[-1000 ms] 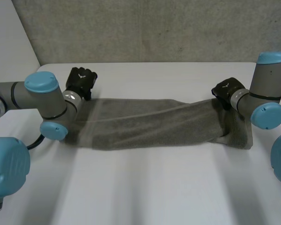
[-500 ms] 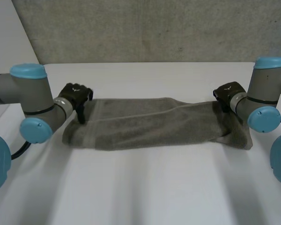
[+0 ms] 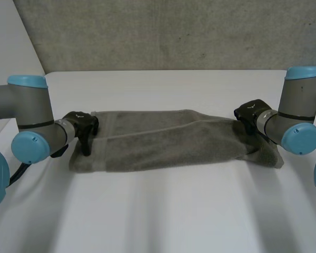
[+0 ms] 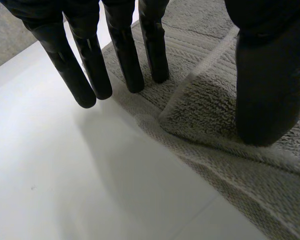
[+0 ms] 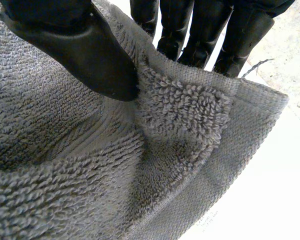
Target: Fold the towel.
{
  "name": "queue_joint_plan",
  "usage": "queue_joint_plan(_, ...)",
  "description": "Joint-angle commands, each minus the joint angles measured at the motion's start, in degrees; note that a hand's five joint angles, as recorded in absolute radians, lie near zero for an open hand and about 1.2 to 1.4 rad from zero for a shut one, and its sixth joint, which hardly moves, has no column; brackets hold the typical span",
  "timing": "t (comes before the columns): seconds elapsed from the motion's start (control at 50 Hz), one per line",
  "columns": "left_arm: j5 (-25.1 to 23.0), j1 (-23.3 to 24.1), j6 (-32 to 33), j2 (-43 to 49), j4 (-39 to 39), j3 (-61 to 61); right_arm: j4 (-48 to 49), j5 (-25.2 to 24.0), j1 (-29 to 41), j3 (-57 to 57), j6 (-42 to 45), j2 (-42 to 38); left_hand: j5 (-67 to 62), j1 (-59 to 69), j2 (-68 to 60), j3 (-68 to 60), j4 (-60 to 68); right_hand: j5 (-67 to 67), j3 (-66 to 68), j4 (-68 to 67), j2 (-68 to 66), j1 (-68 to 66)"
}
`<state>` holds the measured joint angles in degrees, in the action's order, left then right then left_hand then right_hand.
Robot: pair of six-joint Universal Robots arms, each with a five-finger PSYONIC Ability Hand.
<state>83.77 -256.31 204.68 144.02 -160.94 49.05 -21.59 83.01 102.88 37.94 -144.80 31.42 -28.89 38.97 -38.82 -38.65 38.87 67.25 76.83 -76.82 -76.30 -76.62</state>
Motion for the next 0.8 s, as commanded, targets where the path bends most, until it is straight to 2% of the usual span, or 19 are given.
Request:
queue_joint_plan(0.02,-0.01,0.1,0.02,-0.5,0.36,0.7,0.85,0.04,-0.31,0.82,0.04,0.75,-4.63,4.55,-4.7,-4.87,4.65,2.75,3.17,-3.18,-3.7,-3.38)
queue_joint_plan(0.22,0.08,0.1,-0.16,-1.11,2.03,0.96,0.85,0.13,-0.4,0.99,0.22,0.84,-14.72,14.64,-14.79,-14.96,14.74,2.75,3.17,-3.18,-3.7,-3.38)
queue_joint_plan(0.26,0.17,0.1,-0.25,-1.99,2.47,1.31,0.93,0.04,-0.49,1.26,0.22,0.84,-22.42,22.34,-22.49,-22.66,22.44,2.75,3.17,-3.18,-3.7,-3.38)
queue_joint_plan(0.38,0.17,0.1,-0.16,-3.75,2.29,3.51,1.02,0.13,-0.58,1.7,0.39,0.84,-29.19,29.11,-29.26,-29.43,29.2,2.75,3.17,-3.18,-3.7,-3.38)
queue_joint_plan(0.42,0.17,0.19,-0.16,-5.15,2.12,5.0,0.93,0.13,-0.58,1.96,0.39,0.93,-35.55,35.47,-35.62,-35.79,35.57,2.75,3.17,-3.18,-3.7,-3.38)
queue_joint_plan(0.52,0.17,0.19,-0.07,-6.21,2.03,6.58,1.02,0.13,-0.66,2.31,0.39,0.93,-38.77,38.69,-38.84,-39.01,38.79,2.75,3.17,-3.18,-3.7,-3.38)
queue_joint_plan(0.72,-0.18,0.19,-0.25,-6.39,1.68,7.2,1.46,0.04,-0.75,3.63,0.48,1.72,-33.9,33.82,-33.97,-34.14,33.91,2.75,3.17,-3.18,-3.7,-3.38)
queue_joint_plan(0.74,-0.27,0.19,-0.25,-6.3,1.59,7.2,1.64,0.04,-0.75,3.98,0.48,1.89,-28.74,28.66,-28.8,-28.98,28.75,2.75,3.17,-3.18,-3.7,-3.38)
queue_joint_plan(0.76,-0.27,0.19,-0.25,-6.3,1.59,7.2,1.64,0.04,-0.75,3.98,0.48,1.89,-28.68,28.6,-28.75,-28.93,28.7,2.75,3.17,-3.18,-3.7,-3.38)
queue_joint_plan(0.78,-0.27,0.19,-0.25,-6.21,1.24,7.2,1.81,0.04,-0.75,4.24,0.48,1.98,-14.86,14.78,-14.93,-15.1,14.88,2.75,3.17,-3.18,-3.7,-3.38)
queue_joint_plan(0.8,-0.27,0.19,-0.25,-6.21,1.24,7.2,1.81,0.04,-0.75,4.25,0.48,1.98,-14.72,14.64,-14.79,-14.96,14.74,2.75,3.17,-3.18,-3.7,-3.38)
